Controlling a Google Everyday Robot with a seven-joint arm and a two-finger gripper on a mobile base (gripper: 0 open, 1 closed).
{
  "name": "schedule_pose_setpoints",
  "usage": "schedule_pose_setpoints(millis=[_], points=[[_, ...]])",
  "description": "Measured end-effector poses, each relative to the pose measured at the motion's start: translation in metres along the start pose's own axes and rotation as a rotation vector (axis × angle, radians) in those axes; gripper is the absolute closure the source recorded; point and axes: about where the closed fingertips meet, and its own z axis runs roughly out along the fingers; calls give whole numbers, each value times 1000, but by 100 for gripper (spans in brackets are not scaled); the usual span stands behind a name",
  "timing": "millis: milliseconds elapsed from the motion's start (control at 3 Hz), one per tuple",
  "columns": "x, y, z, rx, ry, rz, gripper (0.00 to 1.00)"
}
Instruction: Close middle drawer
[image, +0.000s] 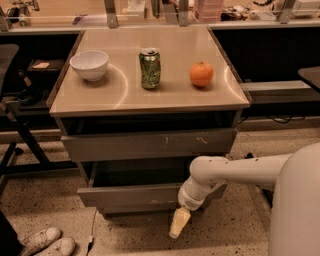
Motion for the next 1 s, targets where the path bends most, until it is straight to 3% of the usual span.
schedule_pose_setpoints(millis=[333, 667, 1000], points=[[0, 0, 0, 0, 0, 0, 0], [0, 0, 0, 0, 0, 0, 18], [0, 0, 0, 0, 0, 0, 42]])
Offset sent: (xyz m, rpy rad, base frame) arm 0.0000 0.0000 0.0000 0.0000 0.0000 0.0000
